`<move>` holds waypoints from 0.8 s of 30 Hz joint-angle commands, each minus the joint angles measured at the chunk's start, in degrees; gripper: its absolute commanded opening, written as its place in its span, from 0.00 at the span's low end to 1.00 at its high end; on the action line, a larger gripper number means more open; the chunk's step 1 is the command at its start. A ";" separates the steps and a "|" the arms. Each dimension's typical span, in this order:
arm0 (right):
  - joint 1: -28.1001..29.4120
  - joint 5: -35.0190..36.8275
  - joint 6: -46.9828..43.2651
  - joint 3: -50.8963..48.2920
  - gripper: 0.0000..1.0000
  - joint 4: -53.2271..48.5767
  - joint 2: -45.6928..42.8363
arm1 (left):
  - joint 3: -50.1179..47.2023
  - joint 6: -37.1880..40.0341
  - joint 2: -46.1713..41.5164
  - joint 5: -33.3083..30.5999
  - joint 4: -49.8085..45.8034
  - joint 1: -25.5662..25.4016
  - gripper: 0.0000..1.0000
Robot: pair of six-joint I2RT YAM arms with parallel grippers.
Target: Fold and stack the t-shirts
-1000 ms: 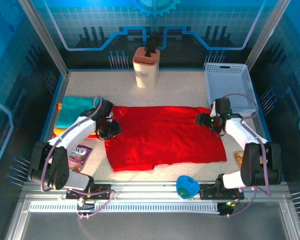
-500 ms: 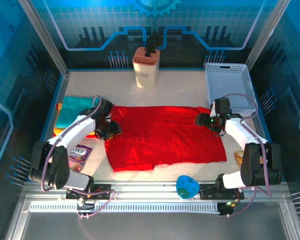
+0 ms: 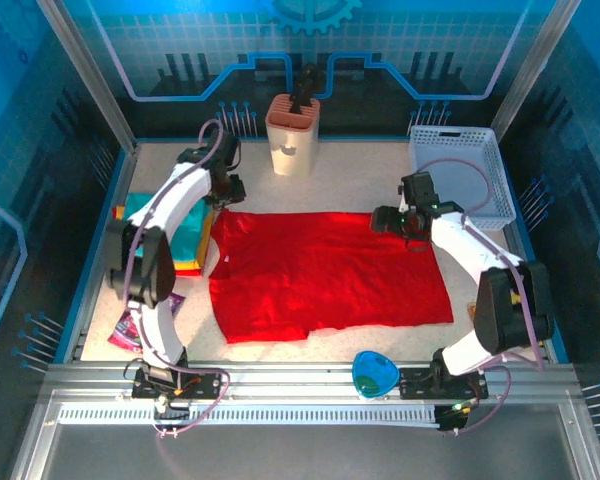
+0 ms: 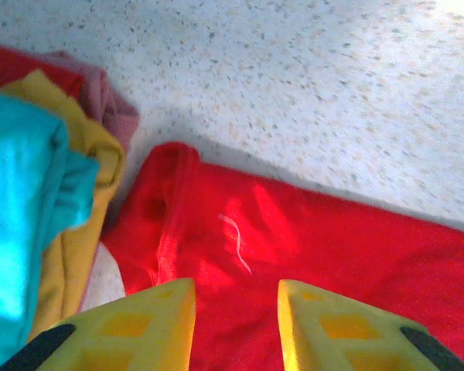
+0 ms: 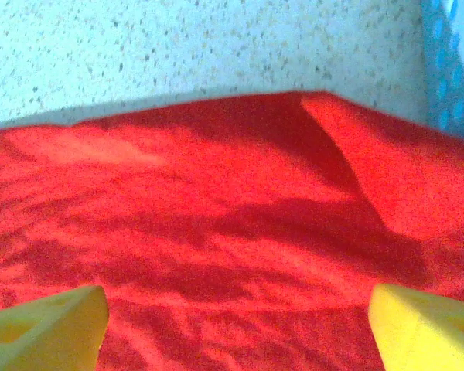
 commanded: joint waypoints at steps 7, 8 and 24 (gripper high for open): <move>1.28 5.74 -2.28 12.62 0.89 -6.28 13.33 | 11.44 5.16 13.37 -6.19 -6.62 0.94 0.39; 1.28 5.93 -2.28 13.64 0.89 -6.50 14.55 | 12.12 5.25 14.21 -6.11 -6.81 1.12 0.39; -2.93 10.61 -0.81 20.39 0.86 -10.77 24.66 | 14.10 5.97 19.03 -6.56 -8.17 1.95 0.35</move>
